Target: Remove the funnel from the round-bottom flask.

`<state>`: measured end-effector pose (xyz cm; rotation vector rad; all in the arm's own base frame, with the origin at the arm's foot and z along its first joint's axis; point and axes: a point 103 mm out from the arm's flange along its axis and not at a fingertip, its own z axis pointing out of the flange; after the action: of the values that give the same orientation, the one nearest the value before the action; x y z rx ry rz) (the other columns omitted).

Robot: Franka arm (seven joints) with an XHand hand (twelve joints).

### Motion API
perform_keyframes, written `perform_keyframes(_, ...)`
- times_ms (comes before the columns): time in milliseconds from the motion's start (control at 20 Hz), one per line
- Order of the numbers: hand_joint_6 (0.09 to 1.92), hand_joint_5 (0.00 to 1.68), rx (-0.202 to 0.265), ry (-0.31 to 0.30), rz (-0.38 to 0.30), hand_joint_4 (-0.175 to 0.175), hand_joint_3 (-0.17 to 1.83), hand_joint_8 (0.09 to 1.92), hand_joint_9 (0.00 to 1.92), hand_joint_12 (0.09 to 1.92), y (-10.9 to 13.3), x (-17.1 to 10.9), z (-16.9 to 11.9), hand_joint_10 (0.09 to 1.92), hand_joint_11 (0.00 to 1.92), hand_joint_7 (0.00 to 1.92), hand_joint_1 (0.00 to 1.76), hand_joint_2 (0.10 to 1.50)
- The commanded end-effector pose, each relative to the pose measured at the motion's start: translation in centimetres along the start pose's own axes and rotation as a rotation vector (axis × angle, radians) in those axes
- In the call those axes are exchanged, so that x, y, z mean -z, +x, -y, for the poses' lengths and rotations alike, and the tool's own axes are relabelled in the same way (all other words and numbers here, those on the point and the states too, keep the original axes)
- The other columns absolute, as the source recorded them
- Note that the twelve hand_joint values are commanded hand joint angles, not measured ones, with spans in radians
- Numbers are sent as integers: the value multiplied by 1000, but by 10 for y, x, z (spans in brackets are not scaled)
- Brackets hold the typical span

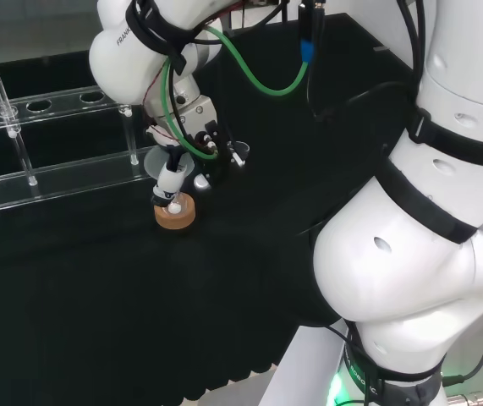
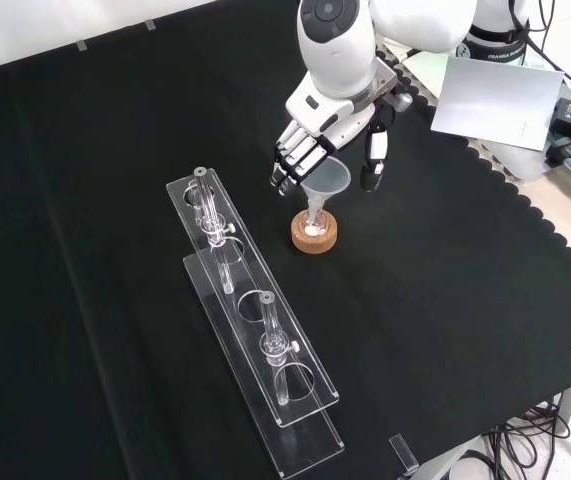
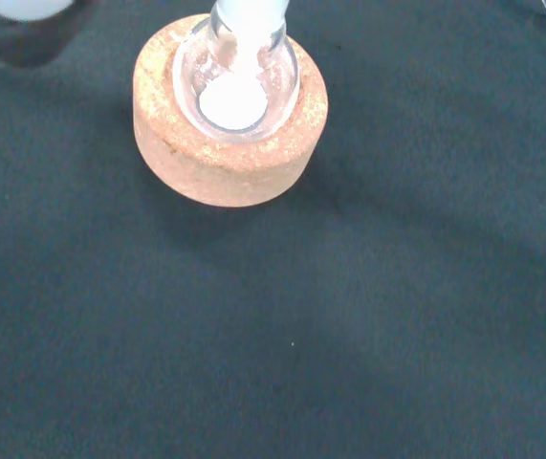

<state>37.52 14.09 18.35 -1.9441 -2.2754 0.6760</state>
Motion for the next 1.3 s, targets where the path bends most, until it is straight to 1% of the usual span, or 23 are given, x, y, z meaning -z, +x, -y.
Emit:
perform_keyframes(50,87,58,-6,-4,11,-39,220,359,161,1452,1,-1,-5,843,398,0,747,719)
perform_keyframes(350,87,76,-8,-3,16,-39,276,453,228,1438,1,-2,-7,806,417,0,786,747)
perform_keyframes(600,87,140,-13,6,25,-41,357,628,318,1432,1,-4,-12,753,428,18,795,753)
perform_keyframes(700,87,178,-13,11,26,-42,383,667,351,1427,1,-6,-13,737,435,43,797,753)
perform_keyframes(950,87,237,-14,20,26,-42,411,700,403,1421,2,-8,-14,723,444,94,801,752)
perform_keyframes(1100,87,250,-16,10,35,-43,430,703,439,1413,1,-7,-14,705,452,123,802,758)
perform_keyframes(1300,87,295,-29,-2,60,-49,467,709,573,1388,0,-5,-13,645,475,248,786,789)
